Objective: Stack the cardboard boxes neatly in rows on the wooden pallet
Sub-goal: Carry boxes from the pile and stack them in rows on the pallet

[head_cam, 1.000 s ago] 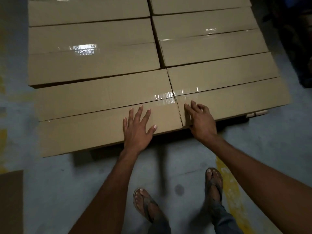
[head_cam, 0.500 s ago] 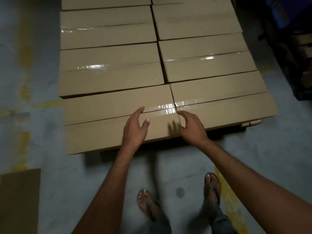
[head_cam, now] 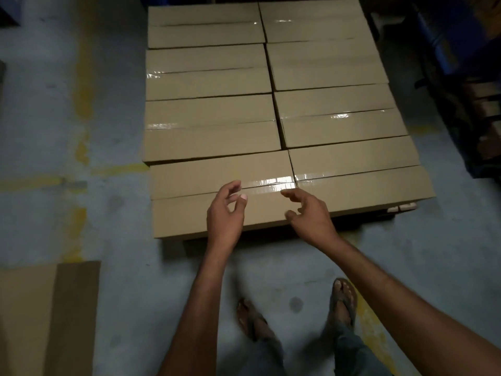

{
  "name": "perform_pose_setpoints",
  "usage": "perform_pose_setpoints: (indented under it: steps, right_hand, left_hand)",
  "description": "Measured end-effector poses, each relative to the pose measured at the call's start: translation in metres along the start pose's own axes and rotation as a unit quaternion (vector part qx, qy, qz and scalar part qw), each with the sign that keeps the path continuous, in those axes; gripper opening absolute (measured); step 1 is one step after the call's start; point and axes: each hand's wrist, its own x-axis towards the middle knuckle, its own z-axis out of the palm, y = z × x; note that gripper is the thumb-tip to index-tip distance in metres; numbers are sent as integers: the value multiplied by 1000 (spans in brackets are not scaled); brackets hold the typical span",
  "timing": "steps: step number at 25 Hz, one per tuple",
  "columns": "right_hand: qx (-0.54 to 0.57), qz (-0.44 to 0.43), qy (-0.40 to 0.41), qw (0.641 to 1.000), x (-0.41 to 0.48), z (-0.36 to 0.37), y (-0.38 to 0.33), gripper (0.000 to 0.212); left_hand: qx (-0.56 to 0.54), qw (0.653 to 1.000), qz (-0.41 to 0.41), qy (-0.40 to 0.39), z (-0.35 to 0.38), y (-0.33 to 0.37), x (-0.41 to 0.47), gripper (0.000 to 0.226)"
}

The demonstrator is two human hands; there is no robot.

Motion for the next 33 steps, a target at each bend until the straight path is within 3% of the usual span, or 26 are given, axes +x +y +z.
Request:
perform_pose_setpoints:
  steps: [12,16,22,24,28,31,33]
  right_hand:
    - [203,68,122,969,78,53,-99,43]
    - [265,123,149,945,115,96,-135,33]
    - [308,220,187,907,168,187,-195,31]
    - [347,253,229,874,191,219,-214,31]
    - [455,370,203,784,225,308,-251,19]
    - [560,481,175,651,246,369,-276,9]
    - [624,534,146,552,257,400,-282,26]
  left_hand:
    - [61,993,74,-67,-52,74,128,29]
    - [45,996,44,-60,-83,58,184,29]
    - [34,996,-65,-53,-157,16,298,29]
    - [42,992,-83,-86,-173,4,342,32]
    - [92,983,-109,-119,-212,-28,403,36]
    - [131,969,-173,-116,-235,-54,441,48]
    - [156,954,-226,-121,-239,-82,468,61]
